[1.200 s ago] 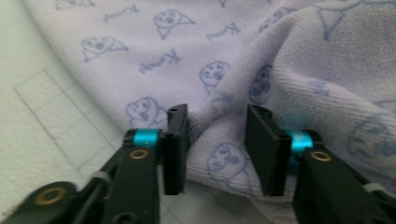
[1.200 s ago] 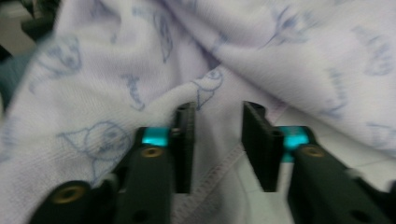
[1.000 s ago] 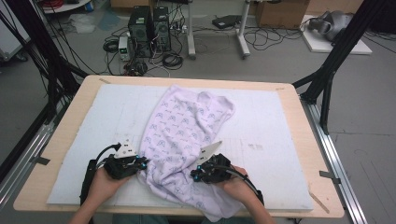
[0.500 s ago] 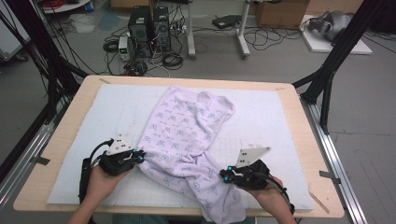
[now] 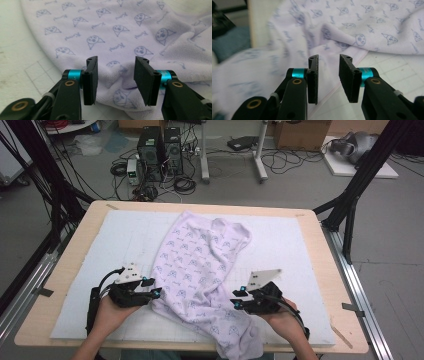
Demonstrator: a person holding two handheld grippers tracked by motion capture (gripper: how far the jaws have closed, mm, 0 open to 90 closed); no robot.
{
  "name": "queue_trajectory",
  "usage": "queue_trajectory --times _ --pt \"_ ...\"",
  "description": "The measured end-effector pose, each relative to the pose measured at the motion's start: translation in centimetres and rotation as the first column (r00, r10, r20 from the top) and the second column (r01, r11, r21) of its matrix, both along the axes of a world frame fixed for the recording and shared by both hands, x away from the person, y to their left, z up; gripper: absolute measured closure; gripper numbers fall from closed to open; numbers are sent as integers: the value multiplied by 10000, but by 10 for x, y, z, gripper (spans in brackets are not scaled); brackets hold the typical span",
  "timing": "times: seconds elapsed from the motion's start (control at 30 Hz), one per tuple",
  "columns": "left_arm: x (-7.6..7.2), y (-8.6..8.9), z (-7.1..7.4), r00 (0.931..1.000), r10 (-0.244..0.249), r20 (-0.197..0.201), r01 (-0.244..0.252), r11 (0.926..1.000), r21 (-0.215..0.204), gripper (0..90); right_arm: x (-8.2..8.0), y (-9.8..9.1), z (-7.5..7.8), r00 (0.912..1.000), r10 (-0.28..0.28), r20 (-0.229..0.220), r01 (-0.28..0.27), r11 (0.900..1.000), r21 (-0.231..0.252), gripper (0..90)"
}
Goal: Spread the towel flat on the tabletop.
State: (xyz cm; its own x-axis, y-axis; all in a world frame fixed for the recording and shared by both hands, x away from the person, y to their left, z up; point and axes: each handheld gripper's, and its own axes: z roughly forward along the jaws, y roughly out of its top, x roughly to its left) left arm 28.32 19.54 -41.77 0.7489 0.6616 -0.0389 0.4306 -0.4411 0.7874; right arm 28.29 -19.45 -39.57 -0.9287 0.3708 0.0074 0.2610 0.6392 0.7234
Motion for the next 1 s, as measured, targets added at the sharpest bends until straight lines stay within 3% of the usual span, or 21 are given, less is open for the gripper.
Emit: queue_trajectory --times 0.1,0.17,0.2,0.23,0.27,0.3,0.37,0.4,0.43,0.63,0.8,0.93,1.0 --pt "1 -6 -8 9990 -281 -359 295 9988 380 553 16 16 -17 9983 -199 -540 183 9994 -298 571" --pt "4 -9 -15 9973 -303 -664 338 9980 526 610 22 28 -29 9982 -153 -585 96 9953 -963 576" --pt "4 -10 -18 9969 -307 -727 356 9972 660 610 22 28 -29 9982 -153 -585 96 9953 -963 576" --pt "4 -11 -20 9982 -206 -566 248 9970 737 690 24 32 -35 9968 -150 -790 53 9926 -1213 648" --pt "3 -10 -20 9989 -125 -443 159 9968 779 690 24 32 -35 9968 -150 -790 53 9926 -1213 648" --pt "3 -9 -21 9993 -13 -364 41 9970 774 798 24 32 -37 9969 -174 -769 83 9931 -1166 719" --pt "5 -7 -21 9991 87 -422 -57 9975 704 830 28 30 -36 9942 -295 -1038 186 9944 -1038 873" --pt "5 -6 -20 9992 97 -396 -70 9977 677 830 28 30 -36 9942 -295 -1038 186 9944 -1038 873" --pt "4 -6 -20 9992 98 -386 -71 9975 701 840 28 26 -34 9939 -522 -972 405 9921 -1190 879" --pt "2 -5 -16 9997 185 -159 -176 9984 540 846 17 4 -18 9948 -808 -614 757 9939 -807 881" --pt "0 -5 -8 9996 266 100 -269 9992 287 848 0 -33 -4 9872 -1557 -340 1529 9854 -744 882" --pt "-1 -11 -1 9998 67 204 -69 9999 106 849 -9 -48 -4 9830 -1789 -403 1758 9819 -706 882" --pt "0 -17 1 9995 -12 330 6 9998 207 849 -12 -51 -13 9807 -1904 -454 1858 9785 -898 882"
